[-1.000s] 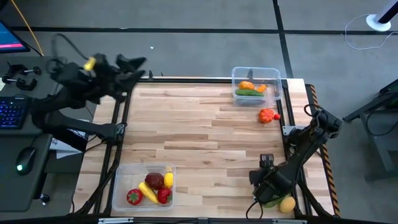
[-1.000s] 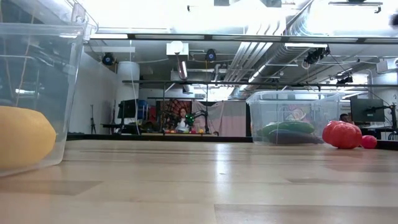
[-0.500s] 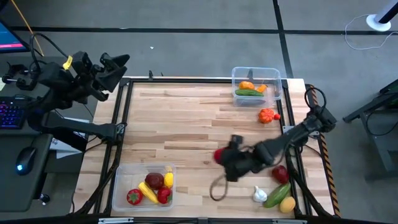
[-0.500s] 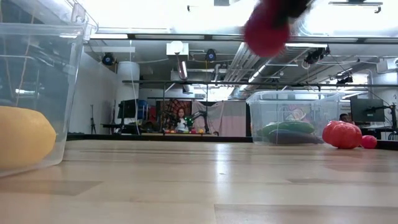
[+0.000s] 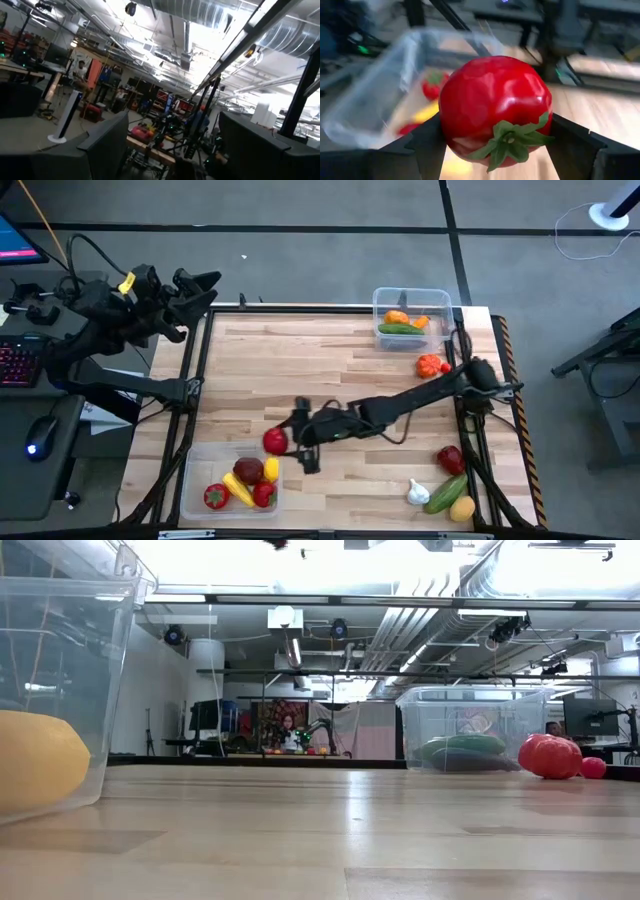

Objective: Sort produce into baskets
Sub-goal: Put the red tomato into the bottom transparent bin

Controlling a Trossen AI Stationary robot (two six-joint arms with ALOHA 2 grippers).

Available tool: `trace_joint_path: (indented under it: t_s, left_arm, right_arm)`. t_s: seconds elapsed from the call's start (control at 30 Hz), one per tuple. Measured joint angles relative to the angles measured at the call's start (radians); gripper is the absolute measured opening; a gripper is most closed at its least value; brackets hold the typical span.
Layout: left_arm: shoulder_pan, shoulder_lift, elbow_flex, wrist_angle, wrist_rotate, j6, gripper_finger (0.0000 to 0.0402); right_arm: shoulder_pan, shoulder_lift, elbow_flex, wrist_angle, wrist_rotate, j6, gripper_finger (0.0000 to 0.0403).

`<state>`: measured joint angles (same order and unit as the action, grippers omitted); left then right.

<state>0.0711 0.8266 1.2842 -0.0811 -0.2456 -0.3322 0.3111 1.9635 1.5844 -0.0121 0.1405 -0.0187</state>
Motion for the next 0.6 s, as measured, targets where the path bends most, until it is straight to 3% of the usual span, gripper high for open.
trace_joint_path:
  t_s: [0.33, 0.47, 0.6]
  left_arm:
    - [0.000, 0.011, 0.000, -0.001, 0.000, -0.084, 0.0300]
    - [0.000, 0.011, 0.000, 0.000, 0.000, -0.086, 0.0301]
    - [0.000, 0.011, 0.000, 0.005, 0.000, -0.087, 0.0301]
  right_arm:
    - [-0.001, 0.273, 0.351, -0.006, -0.133, 0.016, 0.0287]
    - [-0.001, 0.315, 0.412, -0.015, -0.141, 0.150, 0.0299]
    - [-0.003, 0.317, 0.416, -0.017, -0.224, 0.155, 0.0305]
